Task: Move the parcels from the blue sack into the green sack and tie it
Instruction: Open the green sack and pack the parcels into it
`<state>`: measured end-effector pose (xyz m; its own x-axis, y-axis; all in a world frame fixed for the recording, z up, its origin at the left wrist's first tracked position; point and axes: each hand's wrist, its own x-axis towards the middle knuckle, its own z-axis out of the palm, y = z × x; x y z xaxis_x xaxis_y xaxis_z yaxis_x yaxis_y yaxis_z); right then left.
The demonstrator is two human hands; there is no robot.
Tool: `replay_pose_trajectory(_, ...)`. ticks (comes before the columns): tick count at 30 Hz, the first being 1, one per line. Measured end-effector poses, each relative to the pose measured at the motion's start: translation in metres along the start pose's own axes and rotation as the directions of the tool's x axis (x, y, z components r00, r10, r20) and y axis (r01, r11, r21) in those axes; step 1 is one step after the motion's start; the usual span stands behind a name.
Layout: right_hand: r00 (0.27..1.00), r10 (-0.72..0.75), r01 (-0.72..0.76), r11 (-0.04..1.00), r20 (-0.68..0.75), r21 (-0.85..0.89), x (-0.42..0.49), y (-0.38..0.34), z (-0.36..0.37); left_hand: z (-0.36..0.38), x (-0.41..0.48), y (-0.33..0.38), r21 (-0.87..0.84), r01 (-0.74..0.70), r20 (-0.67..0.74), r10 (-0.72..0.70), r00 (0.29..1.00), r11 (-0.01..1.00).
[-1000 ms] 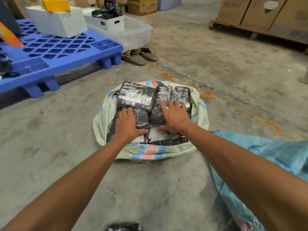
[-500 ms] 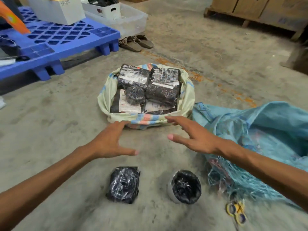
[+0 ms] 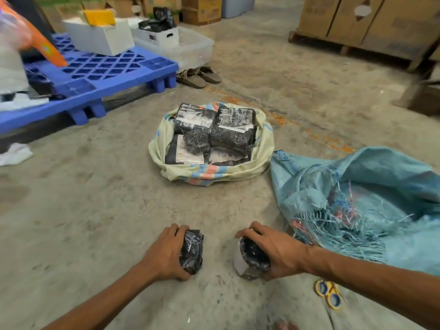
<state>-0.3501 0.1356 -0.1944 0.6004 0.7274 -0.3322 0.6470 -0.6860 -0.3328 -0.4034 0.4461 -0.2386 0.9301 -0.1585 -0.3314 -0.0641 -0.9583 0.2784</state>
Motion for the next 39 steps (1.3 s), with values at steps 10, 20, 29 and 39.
replay_pose_trajectory(10, 0.897, 0.318, -0.017, 0.718, -0.307, 0.696, 0.058, 0.012, -0.074, -0.093, 0.074, 0.001, -0.175, -0.019, -0.276, -0.03, 0.961, 0.984)
replay_pose_trajectory(20, 0.717, 0.508, 0.173, 0.533, -0.477, 0.828, 0.156, 0.054, -0.239, -0.22, 0.204, -0.007, -0.277, -0.007, -0.493, -0.136, 0.859, 0.961)
replay_pose_trajectory(29, 0.791, 0.461, -0.449, 0.884, -0.401, 0.13, 0.28, 0.123, -0.288, -0.215, 0.308, -0.009, -0.246, 0.157, -0.34, -0.237, 0.91, 0.957)
replay_pose_trajectory(39, 0.849, 0.422, -0.465, 0.883, -0.318, -0.07, 0.305, 0.159, -0.245, -0.206, 0.324, -0.033, -0.095, 0.081, -0.205, -0.099, 0.974, 0.992)
